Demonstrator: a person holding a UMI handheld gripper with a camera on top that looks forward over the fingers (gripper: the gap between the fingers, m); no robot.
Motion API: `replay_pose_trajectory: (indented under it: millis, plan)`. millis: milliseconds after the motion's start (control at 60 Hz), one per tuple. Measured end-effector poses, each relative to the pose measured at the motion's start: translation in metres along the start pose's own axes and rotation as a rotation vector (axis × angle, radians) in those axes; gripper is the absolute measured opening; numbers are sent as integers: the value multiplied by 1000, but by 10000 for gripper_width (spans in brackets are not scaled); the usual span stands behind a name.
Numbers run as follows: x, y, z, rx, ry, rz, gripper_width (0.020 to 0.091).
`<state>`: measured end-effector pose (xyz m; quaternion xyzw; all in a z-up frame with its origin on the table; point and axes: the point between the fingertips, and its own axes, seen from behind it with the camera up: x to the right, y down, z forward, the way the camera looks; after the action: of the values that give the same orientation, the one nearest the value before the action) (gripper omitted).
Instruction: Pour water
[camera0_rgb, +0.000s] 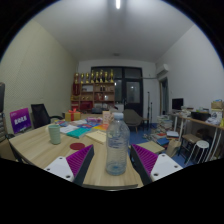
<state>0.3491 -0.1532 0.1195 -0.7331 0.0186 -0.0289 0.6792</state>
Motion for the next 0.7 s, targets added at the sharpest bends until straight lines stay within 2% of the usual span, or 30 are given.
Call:
replay_pose_trajectory:
  millis: [183,300,367,417,550,650,667,700]
  plan:
    - [22,17,77,-4,41,-11,824]
    - [21,14,107,27,68,-19,823]
    - [22,16,122,18,73,-19,820]
    - [21,22,131,-3,83,-22,617]
    - [19,18,136,31,138,-67,590]
    - [7,19,140,7,122,-75,558]
    - [4,20,141,2,117,-71,535]
    - [-2,15,141,-3,108,-74,538]
